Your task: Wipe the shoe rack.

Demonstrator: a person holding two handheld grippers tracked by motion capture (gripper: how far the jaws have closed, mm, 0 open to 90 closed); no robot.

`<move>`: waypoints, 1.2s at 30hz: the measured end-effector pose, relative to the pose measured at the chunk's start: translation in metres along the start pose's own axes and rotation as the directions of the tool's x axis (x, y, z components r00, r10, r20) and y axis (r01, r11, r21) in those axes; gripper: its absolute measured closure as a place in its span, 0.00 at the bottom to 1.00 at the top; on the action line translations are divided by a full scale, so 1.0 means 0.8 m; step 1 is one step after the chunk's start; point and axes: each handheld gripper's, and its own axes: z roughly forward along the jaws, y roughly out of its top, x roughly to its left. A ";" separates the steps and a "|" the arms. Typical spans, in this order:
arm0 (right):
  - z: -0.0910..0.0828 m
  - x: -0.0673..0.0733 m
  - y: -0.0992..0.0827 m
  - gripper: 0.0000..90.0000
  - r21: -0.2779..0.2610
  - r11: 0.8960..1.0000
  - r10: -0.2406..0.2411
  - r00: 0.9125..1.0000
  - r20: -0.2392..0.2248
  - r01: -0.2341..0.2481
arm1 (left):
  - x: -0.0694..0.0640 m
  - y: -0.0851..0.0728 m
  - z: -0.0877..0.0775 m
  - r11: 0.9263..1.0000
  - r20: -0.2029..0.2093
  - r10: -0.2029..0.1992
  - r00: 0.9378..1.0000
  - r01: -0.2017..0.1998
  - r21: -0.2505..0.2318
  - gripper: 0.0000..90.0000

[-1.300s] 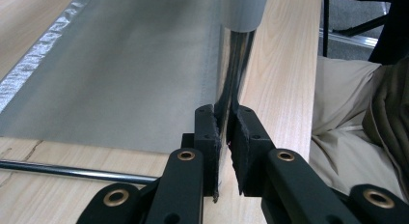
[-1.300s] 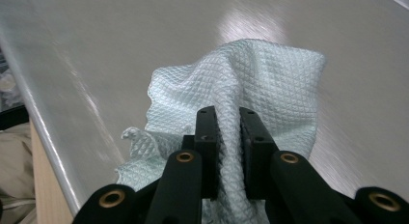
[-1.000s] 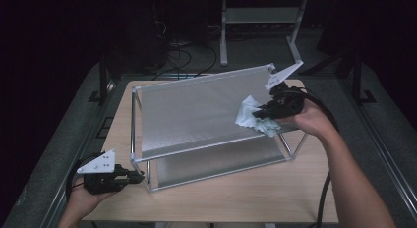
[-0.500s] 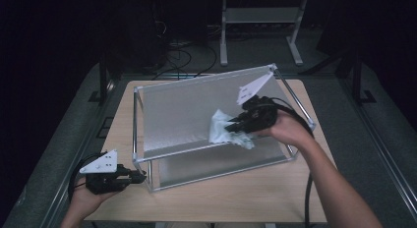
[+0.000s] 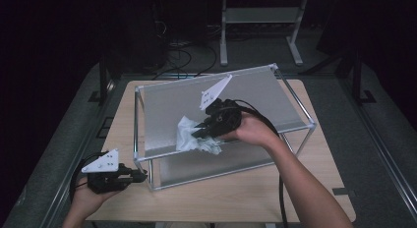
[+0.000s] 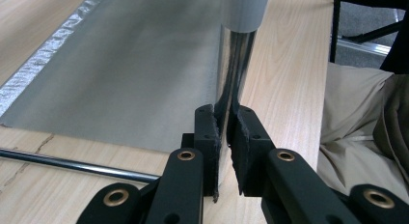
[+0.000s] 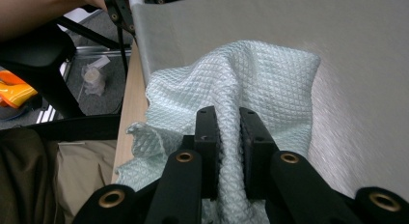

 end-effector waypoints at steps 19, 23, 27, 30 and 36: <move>-0.103 -0.018 -0.099 0.89 0.006 0.990 0.139 0.975 0.175 -0.142 | 0.001 -0.006 -0.005 1.000 -0.011 -0.012 1.000 0.011 -0.015 0.90; -0.130 -0.018 -0.128 0.89 -0.020 0.982 0.185 0.959 0.213 -0.185 | 0.002 -0.006 -0.005 1.000 -0.012 -0.012 1.000 0.012 -0.014 0.90; -0.152 -0.020 -0.151 0.89 -0.034 0.975 0.221 0.943 0.248 -0.220 | 0.002 -0.007 -0.005 1.000 -0.014 -0.014 1.000 0.014 -0.016 0.91; -0.162 -0.022 -0.161 0.89 -0.042 0.970 0.243 0.933 0.267 -0.241 | 0.002 -0.007 -0.005 1.000 -0.015 -0.021 1.000 0.020 -0.023 0.90; -0.151 -0.022 -0.152 0.89 -0.038 0.973 0.228 0.937 0.264 -0.226 | 0.002 -0.006 -0.004 1.000 -0.020 -0.019 1.000 0.019 -0.020 0.90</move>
